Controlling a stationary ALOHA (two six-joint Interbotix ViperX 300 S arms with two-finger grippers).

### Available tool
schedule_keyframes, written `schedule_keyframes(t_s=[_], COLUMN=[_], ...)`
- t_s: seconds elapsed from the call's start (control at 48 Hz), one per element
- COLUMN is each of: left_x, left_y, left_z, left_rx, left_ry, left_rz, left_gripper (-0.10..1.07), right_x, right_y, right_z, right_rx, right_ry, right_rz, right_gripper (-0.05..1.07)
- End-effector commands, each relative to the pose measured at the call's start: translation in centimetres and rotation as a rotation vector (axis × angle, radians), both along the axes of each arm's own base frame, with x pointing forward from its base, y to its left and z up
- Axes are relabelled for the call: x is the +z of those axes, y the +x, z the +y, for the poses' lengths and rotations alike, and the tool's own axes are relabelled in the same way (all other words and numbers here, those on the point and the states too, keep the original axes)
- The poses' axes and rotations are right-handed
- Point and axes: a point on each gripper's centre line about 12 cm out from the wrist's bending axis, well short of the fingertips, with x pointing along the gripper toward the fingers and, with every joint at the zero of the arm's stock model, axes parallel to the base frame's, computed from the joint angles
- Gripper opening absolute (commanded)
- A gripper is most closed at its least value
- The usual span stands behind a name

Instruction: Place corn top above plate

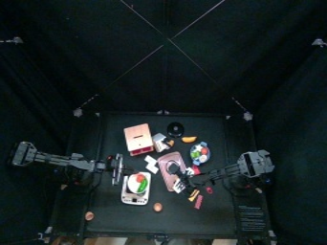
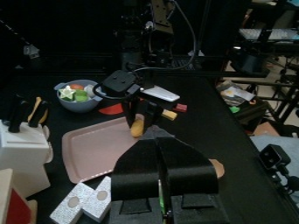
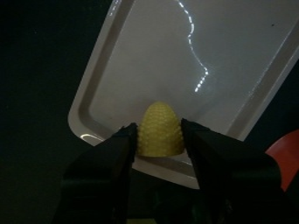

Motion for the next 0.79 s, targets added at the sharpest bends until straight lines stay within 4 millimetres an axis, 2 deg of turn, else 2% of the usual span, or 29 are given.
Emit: schedule_keyframes(t_s=[0.0,0.083,0.188,0.333,0.438,0.583,0.771], left_x=[0.6,0.6,0.6,0.6,0.6,0.6,0.6], left_y=[0.2,0.2,0.2,0.2,0.2,0.2,0.2], left_z=[0.0,0.0,0.0,0.0,0.0,0.0,0.0], left_rx=[0.002,0.002,0.002,0.002,0.002,0.002,0.003], left_ry=[-0.003,-0.003,-0.004,-0.003,-0.003,-0.003,-0.004], left_rz=[-0.023,-0.023,-0.023,-0.023,-0.023,-0.023,-0.021], left_gripper=[-0.03,-0.03,-0.03,-0.03,-0.03,-0.03,-0.03], right_x=[2.6,3.6,5.3,7.0,7.8,7.9,6.0], right_y=[0.6,0.5,0.1,-1.1,-2.2,-3.1,-2.8], right_z=[-0.1,-0.8,-2.8,-6.2,-9.4,-13.7,-17.4], right_rx=[0.011,0.014,-0.009,-0.075,-0.147,-0.237,-0.286], right_ry=[-0.003,-0.026,-0.058,-0.096,-0.131,-0.167,-0.169], right_rz=[-0.078,-0.102,-0.149,-0.192,-0.213,-0.23,-0.244], right_gripper=[0.75,0.75,0.75,0.75,0.75,0.75,0.75])
